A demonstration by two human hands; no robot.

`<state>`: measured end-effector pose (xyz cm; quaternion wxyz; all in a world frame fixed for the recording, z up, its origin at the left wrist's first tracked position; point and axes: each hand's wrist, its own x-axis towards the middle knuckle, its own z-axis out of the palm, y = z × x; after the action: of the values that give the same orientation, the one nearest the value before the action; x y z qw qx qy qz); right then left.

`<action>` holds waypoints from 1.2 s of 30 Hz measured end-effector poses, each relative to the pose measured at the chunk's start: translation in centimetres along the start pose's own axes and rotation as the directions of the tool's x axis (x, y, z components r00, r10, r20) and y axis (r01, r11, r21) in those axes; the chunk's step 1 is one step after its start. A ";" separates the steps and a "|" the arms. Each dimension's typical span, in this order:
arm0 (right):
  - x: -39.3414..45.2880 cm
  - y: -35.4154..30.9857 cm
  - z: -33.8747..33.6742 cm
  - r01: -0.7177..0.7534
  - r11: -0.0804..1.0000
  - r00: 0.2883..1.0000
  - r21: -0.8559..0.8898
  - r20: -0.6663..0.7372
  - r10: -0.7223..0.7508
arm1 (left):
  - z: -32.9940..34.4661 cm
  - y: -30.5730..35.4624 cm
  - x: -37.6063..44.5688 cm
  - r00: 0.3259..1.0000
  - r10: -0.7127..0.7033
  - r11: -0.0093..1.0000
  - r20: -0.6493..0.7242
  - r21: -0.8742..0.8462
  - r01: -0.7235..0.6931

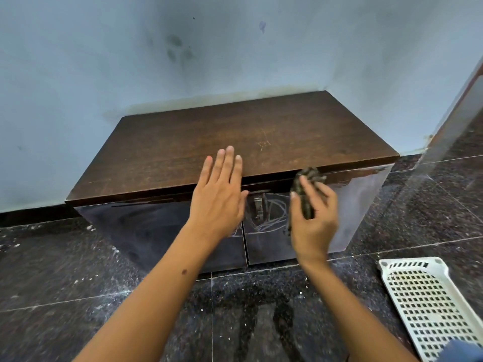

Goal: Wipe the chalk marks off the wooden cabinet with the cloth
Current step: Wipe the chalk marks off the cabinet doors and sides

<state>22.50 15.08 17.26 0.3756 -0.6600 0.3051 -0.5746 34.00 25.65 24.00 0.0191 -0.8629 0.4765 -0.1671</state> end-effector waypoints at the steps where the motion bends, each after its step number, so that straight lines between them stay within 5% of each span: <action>1: -0.5 0.7 0.3 0.160 0.981 0.983 -0.109 0.106 -0.149 | 0.5 -0.5 0.2 0.999 -0.018 0.999 0.030 0.030 0.017; 4: -1.3 3.2 -0.2 0.504 0.788 0.848 -0.354 0.378 -0.372 | 1.1 -1.3 0.7 0.998 -0.029 0.999 0.048 0.019 0.028; 6: -1.3 4.7 -1.3 0.434 0.817 0.884 -0.379 0.352 -0.307 | 1.2 -1.3 0.8 0.999 -0.009 1.000 0.031 0.001 0.009; 9: -0.5 4.6 -1.8 0.172 0.946 0.984 -0.275 0.096 -0.151 | 1.3 -1.1 0.9 1.000 -0.018 0.999 0.016 -0.040 0.018; 11: -0.3 3.5 -0.3 0.194 0.946 0.981 -0.260 0.057 -0.186 | 1.4 -1.3 0.9 1.000 -0.020 0.998 0.009 -0.063 0.020; 17: -2.1 3.3 0.3 0.570 0.689 0.813 -0.448 0.428 -0.394 | 1.5 -1.7 0.9 0.999 -0.009 0.994 -0.042 -0.113 0.004; 23: -2.1 1.3 1.4 0.413 0.759 0.908 -0.504 0.295 -0.298 | 1.6 -1.6 0.9 0.998 -0.024 0.992 -0.054 -0.126 0.017; 28: -3.9 0.1 2.2 0.640 0.624 0.753 -0.447 0.523 -0.398 | 1.4 -1.6 0.9 0.999 -0.022 0.991 -0.047 -0.131 0.016; 33: -3.4 -0.1 2.1 0.352 0.777 0.927 -0.521 0.310 -0.212 | 1.3 -1.6 0.9 0.999 -0.030 0.988 -0.040 -0.154 0.024; 36: -3.7 -0.7 2.8 0.401 0.749 0.911 -0.527 0.317 -0.265 | 1.3 -1.6 1.0 0.999 -0.031 0.987 -0.033 -0.158 0.026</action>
<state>24.71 18.94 15.69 0.0783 -0.8464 0.2982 -0.4342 36.18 25.55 23.34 -0.0598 -0.8655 0.4759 -0.1443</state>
